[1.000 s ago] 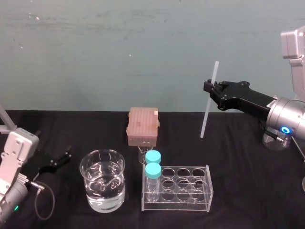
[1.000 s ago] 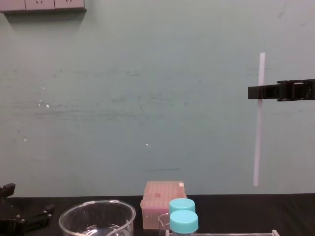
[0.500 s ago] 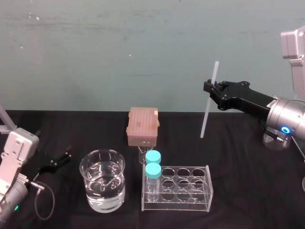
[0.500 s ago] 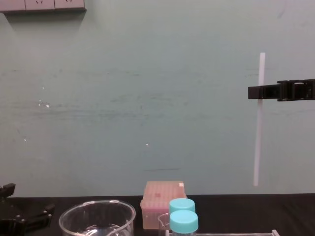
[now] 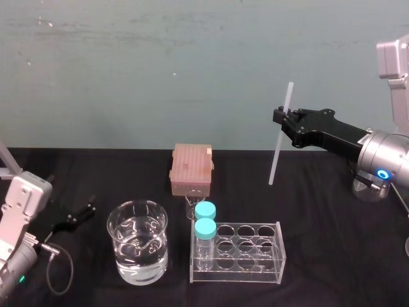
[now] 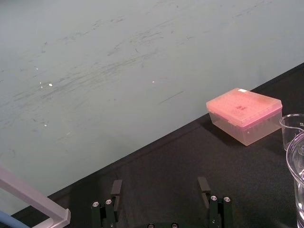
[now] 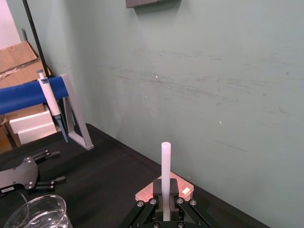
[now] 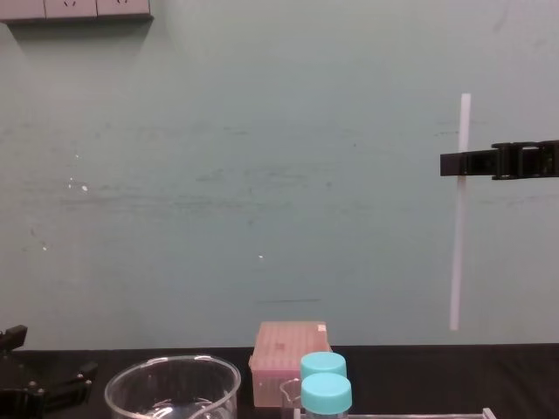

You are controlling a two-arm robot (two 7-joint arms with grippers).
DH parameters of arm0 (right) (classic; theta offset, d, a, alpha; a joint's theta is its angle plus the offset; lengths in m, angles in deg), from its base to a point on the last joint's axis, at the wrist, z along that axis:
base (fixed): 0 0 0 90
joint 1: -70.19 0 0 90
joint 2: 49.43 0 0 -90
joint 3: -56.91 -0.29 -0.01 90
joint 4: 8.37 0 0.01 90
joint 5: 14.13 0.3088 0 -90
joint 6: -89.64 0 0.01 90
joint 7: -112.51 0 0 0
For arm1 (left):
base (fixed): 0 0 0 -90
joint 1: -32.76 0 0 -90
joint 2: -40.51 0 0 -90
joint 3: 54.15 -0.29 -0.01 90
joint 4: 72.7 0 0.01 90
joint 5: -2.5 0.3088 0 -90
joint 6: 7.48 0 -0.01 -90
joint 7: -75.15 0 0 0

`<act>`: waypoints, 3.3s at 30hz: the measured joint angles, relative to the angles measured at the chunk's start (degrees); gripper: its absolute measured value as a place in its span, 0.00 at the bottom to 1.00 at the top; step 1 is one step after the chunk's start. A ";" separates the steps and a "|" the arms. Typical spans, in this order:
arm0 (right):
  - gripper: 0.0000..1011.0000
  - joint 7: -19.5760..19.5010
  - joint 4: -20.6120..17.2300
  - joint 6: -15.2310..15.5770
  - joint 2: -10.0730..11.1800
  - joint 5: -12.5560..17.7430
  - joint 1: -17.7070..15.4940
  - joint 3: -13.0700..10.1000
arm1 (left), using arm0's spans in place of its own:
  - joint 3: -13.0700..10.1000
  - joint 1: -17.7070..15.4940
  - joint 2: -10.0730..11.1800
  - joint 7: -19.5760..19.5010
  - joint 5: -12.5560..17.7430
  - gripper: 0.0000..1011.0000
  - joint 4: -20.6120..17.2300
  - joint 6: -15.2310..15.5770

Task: Pick up the stirring rod with one hand, then place it down.

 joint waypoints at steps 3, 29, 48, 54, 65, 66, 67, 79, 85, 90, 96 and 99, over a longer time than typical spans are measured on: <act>0.07 0.00 0.00 0.00 0.00 0.00 0.00 0.00 | 0.00 0.00 0.00 0.00 0.00 0.99 0.00 0.00; 0.07 0.00 0.00 0.00 0.00 0.00 0.00 0.00 | 0.00 0.00 0.00 0.00 0.00 0.99 0.00 0.00; 0.07 1.19 -0.15 -0.19 0.07 0.05 -0.10 -0.17 | 0.00 0.00 0.00 0.00 0.00 0.99 0.00 0.00; 0.07 3.77 -2.56 0.40 1.50 2.10 -1.26 -1.25 | 0.00 0.00 0.00 0.00 0.00 0.99 0.00 0.00; 0.07 7.97 -9.54 2.13 8.71 7.81 -6.54 -2.96 | 0.00 0.00 0.00 0.00 0.00 0.99 0.00 0.00; 0.07 8.27 -9.76 2.05 9.15 8.02 -6.89 -2.94 | 0.00 0.00 0.00 0.00 0.00 0.99 0.00 0.00; 0.07 8.64 -9.95 1.91 9.56 8.21 -7.22 -2.88 | 0.00 0.00 0.00 0.00 0.00 0.99 0.00 0.00; 0.07 11.23 -9.71 -1.62 11.94 8.30 -8.98 -0.60 | 0.00 0.00 0.00 0.00 0.00 0.99 0.00 0.00; 0.07 11.69 -8.33 -2.50 11.20 7.26 -8.37 0.95 | 0.00 0.00 0.00 0.00 0.00 0.99 0.00 0.00; 0.07 11.98 -7.18 -2.91 10.45 6.39 -7.89 1.97 | 0.00 0.00 0.00 0.00 0.00 0.99 0.00 0.00; 0.07 12.40 -5.54 -3.49 9.64 5.11 -7.36 2.93 | 0.00 0.00 0.00 0.00 0.00 0.99 0.00 0.00; 0.07 12.50 -4.86 -3.70 9.29 4.67 -7.21 3.20 | 0.00 0.00 0.00 0.00 0.00 0.99 0.00 0.00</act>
